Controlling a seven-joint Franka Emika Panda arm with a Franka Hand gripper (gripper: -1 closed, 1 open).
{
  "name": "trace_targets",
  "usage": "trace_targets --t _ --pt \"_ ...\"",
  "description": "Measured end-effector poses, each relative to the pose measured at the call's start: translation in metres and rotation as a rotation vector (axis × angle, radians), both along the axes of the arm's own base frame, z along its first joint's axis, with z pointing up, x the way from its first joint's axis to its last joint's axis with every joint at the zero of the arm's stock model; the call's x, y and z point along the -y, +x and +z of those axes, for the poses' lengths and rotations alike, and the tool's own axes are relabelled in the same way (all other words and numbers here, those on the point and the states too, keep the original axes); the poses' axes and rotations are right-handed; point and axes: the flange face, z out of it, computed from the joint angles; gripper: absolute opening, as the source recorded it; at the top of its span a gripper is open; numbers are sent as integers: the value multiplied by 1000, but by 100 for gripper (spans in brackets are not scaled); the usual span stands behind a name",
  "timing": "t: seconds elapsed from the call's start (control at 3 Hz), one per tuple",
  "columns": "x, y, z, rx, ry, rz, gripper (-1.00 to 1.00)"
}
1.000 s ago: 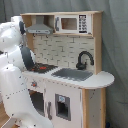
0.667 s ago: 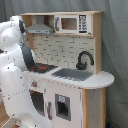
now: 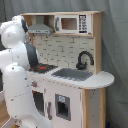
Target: Play with the kitchen
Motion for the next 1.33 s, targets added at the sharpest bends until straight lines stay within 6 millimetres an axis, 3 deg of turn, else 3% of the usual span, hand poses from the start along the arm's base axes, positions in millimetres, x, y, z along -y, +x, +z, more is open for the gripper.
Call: trace_targets --t 1.33 --pt "90 -20 -5 30 -56 -120 -100"
